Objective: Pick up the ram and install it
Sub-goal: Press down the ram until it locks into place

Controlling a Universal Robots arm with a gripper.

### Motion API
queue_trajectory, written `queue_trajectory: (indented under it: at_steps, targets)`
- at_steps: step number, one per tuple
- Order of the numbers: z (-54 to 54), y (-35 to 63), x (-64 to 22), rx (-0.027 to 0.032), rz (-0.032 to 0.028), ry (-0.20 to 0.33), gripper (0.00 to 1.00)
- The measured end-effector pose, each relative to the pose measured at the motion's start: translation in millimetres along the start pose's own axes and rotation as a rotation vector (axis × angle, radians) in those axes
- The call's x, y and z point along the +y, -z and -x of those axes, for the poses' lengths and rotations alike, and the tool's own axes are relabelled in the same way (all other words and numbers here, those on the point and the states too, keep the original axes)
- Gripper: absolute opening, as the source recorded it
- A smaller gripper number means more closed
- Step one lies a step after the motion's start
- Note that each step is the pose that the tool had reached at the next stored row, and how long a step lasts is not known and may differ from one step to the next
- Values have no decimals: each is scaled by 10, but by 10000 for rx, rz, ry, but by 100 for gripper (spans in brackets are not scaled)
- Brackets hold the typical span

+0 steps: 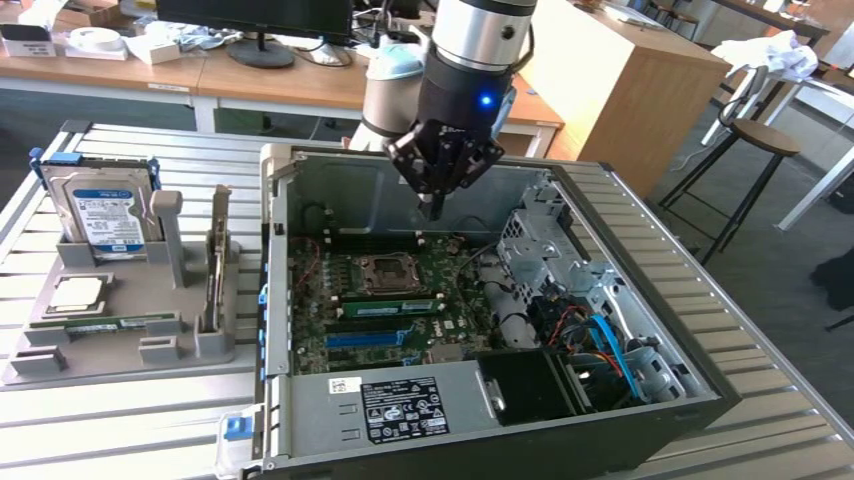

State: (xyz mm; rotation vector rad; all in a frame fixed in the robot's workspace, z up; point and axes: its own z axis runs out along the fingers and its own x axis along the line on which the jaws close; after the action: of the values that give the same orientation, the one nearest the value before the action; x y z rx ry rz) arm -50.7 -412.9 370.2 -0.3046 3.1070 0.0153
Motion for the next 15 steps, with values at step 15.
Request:
queue_trajectory:
  at_steps: [15]
  targets:
    - [0,0,0,-9,-22,-1106,10]
